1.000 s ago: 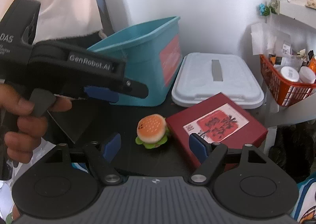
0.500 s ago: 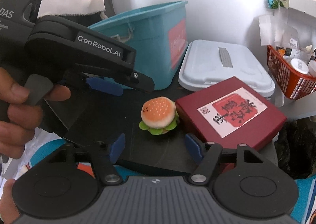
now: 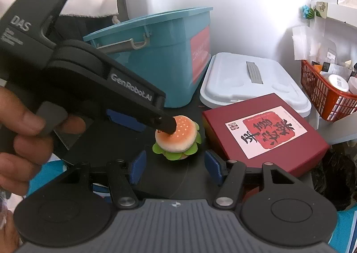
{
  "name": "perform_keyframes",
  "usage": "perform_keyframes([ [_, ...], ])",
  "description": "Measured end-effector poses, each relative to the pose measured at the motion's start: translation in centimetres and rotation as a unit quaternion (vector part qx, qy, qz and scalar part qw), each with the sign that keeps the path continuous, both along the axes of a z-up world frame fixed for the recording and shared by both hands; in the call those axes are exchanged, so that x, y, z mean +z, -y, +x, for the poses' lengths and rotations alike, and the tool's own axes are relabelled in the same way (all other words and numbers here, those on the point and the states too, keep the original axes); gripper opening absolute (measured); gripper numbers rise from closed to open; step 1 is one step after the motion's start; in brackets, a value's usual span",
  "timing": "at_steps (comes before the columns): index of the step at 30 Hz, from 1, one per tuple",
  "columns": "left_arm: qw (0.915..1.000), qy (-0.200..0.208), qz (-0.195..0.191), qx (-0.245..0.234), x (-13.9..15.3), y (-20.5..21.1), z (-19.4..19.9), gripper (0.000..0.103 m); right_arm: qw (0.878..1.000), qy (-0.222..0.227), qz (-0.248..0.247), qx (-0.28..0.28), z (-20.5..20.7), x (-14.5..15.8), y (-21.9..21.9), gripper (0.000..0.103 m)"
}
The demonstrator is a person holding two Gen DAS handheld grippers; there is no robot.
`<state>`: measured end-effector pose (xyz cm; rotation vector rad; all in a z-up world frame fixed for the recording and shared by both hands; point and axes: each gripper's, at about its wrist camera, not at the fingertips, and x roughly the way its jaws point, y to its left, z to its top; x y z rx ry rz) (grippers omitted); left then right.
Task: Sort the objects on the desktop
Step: 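Lower the open left tool around the hamburger toy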
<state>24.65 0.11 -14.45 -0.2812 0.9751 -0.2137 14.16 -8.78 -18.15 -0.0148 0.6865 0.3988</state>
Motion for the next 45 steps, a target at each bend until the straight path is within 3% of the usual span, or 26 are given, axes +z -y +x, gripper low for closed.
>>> perform_keyframes([
  [31, 0.9996, -0.011, 0.018, -0.022, -0.4, 0.8, -0.5, 0.044, 1.000, -0.007, -0.008, 0.010, -1.1, 0.8, -0.4, 0.059],
  [35, 0.9999, -0.006, -0.001, -0.008, -0.2, 0.4, -0.6, 0.042, 1.000, -0.005, -0.011, 0.010, -1.2, 0.9, -0.4, 0.059],
  [36, 1.0000, -0.005, -0.007, -0.004, -0.2, 0.2, -0.5, 0.042, 1.000, -0.004, -0.011, 0.010, -1.2, 1.0, -0.4, 0.059],
  [39, 1.0000, 0.004, -0.004, 0.001, 0.0, 0.3, -0.4, 0.060, 1.000, -0.004, -0.011, 0.010, -1.3, 1.0, -0.4, 0.059],
  [45, 0.9999, 0.002, -0.007, -0.009, -0.5, 0.9, 0.0, 0.061, 1.000, -0.006, -0.010, 0.008, -1.0, 1.0, -0.4, 0.059],
])
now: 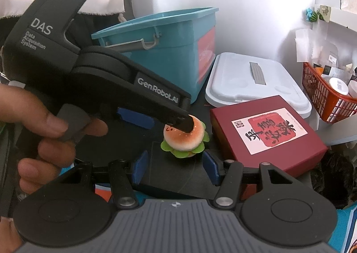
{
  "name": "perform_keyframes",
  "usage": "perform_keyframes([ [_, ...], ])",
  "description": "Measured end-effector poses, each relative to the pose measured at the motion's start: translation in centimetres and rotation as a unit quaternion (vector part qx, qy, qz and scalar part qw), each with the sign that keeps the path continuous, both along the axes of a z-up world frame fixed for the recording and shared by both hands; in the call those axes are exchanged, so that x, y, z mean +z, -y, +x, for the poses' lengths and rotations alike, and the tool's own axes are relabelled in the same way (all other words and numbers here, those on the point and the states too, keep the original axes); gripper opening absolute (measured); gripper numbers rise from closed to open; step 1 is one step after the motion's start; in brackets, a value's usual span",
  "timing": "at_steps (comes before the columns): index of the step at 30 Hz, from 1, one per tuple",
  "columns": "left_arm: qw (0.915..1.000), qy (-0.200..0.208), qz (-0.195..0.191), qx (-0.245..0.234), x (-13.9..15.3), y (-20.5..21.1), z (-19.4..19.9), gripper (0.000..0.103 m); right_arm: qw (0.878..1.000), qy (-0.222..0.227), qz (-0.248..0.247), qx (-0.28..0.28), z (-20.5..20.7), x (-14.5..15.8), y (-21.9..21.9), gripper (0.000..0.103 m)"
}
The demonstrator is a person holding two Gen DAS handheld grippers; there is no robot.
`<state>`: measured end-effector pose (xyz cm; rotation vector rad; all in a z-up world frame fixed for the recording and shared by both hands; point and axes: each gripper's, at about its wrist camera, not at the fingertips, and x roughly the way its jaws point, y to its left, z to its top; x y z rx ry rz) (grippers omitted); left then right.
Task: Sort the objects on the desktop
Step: 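Lower the open left tool around the hamburger toy, then close the left tool fingers on the hamburger toy's sides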
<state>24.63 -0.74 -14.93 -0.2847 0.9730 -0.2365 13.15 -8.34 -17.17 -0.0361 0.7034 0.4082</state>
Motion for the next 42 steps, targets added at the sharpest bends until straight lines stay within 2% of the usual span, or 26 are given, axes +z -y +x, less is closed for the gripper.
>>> perform_keyframes([
  [5, 0.9999, -0.010, -0.005, -0.007, -0.6, 0.3, 0.1, 0.060, 1.000, -0.004, 0.000, 0.000, 0.2, -0.3, 0.1, 0.059],
  [6, 0.9999, -0.011, -0.006, -0.007, -0.6, 0.3, 0.1, 0.058, 1.000, -0.005, 0.000, -0.001, 0.2, -0.3, 0.1, 0.059],
  [8, 0.9998, -0.013, -0.008, -0.010, -0.6, 0.3, 0.1, 0.045, 1.000, -0.007, 0.003, -0.002, 0.3, -0.3, 0.2, 0.059],
  [9, 0.9998, -0.013, -0.008, -0.014, -0.6, 0.4, 0.0, 0.043, 1.000, -0.007, 0.004, -0.003, 0.4, -0.3, 0.2, 0.059],
  [17, 0.9998, -0.012, 0.006, -0.016, -0.4, 1.0, -0.4, 0.035, 1.000, -0.005, 0.003, -0.002, 0.3, -0.2, 0.1, 0.059],
  [23, 0.9996, -0.015, -0.019, -0.011, 0.2, 0.5, -0.6, 0.026, 1.000, -0.002, -0.001, -0.003, 0.2, -0.1, 0.0, 0.059],
  [42, 0.9989, -0.019, -0.037, -0.021, 0.6, 1.4, -1.2, 0.019, 1.000, -0.001, -0.003, -0.002, 0.3, -0.2, -0.1, 0.059],
])
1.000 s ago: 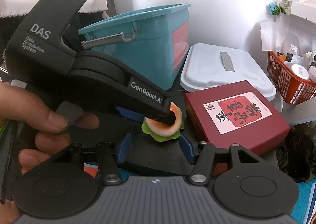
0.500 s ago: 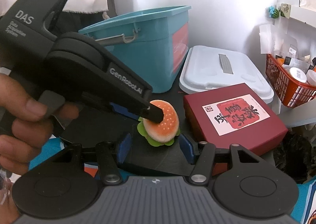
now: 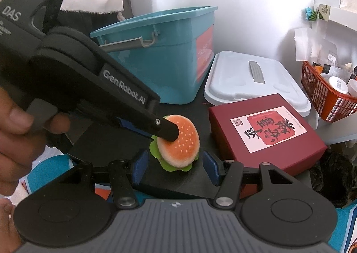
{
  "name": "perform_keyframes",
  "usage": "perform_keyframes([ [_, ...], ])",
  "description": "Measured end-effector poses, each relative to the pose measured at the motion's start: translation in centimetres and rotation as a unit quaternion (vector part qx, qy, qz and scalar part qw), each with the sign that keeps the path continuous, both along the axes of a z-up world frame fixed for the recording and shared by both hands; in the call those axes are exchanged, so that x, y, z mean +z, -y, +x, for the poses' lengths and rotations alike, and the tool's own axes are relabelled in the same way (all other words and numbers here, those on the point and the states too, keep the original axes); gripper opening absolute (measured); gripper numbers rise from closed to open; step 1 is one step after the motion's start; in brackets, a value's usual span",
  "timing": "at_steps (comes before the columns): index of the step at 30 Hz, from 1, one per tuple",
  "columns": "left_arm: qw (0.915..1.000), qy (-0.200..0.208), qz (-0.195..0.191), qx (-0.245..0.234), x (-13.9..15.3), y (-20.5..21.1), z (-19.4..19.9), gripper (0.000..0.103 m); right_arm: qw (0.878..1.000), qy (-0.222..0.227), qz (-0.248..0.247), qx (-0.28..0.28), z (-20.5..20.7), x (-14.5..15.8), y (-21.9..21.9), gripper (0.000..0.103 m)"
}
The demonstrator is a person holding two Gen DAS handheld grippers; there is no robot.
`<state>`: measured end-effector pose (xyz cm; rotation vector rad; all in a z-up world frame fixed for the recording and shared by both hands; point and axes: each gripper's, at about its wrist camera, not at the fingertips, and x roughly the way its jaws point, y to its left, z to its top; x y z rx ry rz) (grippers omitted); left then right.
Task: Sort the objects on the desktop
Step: 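Close the left tool fingers on the hamburger toy's sides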
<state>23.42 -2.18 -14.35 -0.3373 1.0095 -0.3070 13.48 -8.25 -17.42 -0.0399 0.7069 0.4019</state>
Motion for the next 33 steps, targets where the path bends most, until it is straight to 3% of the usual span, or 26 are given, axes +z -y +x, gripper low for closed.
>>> perform_keyframes([
  [8, 0.9997, 0.013, -0.020, -0.009, 1.6, -0.7, -0.6, 0.018, 1.000, 0.002, 0.013, -0.010, 0.2, 0.3, 0.5, 0.059],
  [17, 0.9990, 0.024, -0.035, -0.013, 2.9, -1.3, -1.0, 0.018, 0.995, -0.005, 0.094, -0.037, 0.8, 0.9, 2.6, 0.061],
  [25, 0.9981, 0.033, -0.050, -0.018, 3.6, -1.5, -1.3, 0.018, 0.991, 0.001, 0.121, -0.053, 1.0, 1.2, 3.3, 0.061],
  [27, 0.9980, 0.034, -0.050, -0.018, 3.7, -1.6, -1.3, 0.018, 0.991, 0.000, 0.125, -0.052, 1.0, 1.2, 3.4, 0.060],
  [29, 0.9979, 0.034, -0.053, -0.017, 3.6, -1.7, -1.3, 0.018, 0.991, 0.001, 0.127, -0.048, 1.1, 1.1, 3.4, 0.050],
  [33, 0.9975, 0.033, -0.060, -0.016, 3.6, -1.8, -1.3, 0.019, 0.992, 0.008, 0.121, -0.043, 1.0, 1.1, 3.2, 0.049],
])
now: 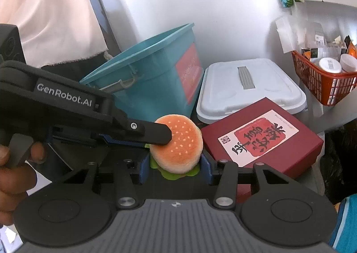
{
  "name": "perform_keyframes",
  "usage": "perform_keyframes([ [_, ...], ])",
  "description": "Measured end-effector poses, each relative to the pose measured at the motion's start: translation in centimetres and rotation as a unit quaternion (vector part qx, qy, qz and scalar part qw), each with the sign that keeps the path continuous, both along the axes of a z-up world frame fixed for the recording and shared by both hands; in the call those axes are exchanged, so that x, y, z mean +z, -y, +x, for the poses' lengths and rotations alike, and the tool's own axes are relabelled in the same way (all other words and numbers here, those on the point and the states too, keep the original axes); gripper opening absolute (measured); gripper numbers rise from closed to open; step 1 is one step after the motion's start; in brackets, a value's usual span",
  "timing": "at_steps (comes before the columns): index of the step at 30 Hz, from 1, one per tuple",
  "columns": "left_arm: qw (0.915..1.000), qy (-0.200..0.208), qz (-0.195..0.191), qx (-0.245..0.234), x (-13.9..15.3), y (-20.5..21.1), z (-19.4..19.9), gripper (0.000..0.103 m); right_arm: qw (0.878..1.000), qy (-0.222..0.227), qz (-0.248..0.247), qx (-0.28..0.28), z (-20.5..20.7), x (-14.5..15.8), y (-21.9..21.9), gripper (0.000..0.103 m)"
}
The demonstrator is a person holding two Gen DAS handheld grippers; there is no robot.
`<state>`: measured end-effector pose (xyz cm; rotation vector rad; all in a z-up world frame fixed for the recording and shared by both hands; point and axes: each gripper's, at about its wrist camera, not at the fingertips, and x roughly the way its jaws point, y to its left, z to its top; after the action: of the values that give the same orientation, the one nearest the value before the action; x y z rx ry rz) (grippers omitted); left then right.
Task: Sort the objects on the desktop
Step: 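Close the left tool fingers on the hamburger toy's sides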
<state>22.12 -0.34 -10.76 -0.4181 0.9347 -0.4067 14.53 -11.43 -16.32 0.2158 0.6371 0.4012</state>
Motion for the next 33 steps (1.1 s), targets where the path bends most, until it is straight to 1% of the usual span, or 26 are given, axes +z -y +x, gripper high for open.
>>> perform_keyframes([
  [4, 0.9998, -0.002, -0.019, 0.002, 0.0, -0.4, 0.0, 0.031, 1.000, 0.003, 0.002, 0.001, 0.1, 0.1, 0.1, 0.046],
  [8, 0.9994, -0.007, -0.033, 0.004, -0.3, -0.7, 0.2, 0.035, 1.000, 0.009, 0.015, 0.008, 0.0, 0.4, 0.4, 0.046],
  [15, 0.9992, -0.009, -0.038, 0.000, -0.4, -0.7, 0.2, 0.036, 1.000, 0.012, 0.026, 0.011, 0.1, 0.3, 0.7, 0.046],
  [19, 0.9988, -0.011, -0.047, 0.003, -0.3, -0.9, 0.2, 0.038, 0.999, 0.001, 0.048, 0.004, 0.5, 0.3, 1.3, 0.046],
  [23, 0.9983, -0.013, -0.057, 0.008, -0.3, -1.2, 0.2, 0.042, 0.997, -0.009, 0.072, -0.001, 0.7, 0.1, 1.9, 0.046],
  [25, 0.9982, -0.013, -0.059, 0.006, -0.3, -1.2, 0.2, 0.042, 0.997, -0.009, 0.081, 0.001, 0.7, 0.1, 2.0, 0.046],
  [33, 0.9984, -0.013, -0.055, 0.000, -0.5, -0.8, 0.2, 0.042, 0.996, -0.001, 0.085, 0.014, 0.5, 0.3, 1.7, 0.046],
])
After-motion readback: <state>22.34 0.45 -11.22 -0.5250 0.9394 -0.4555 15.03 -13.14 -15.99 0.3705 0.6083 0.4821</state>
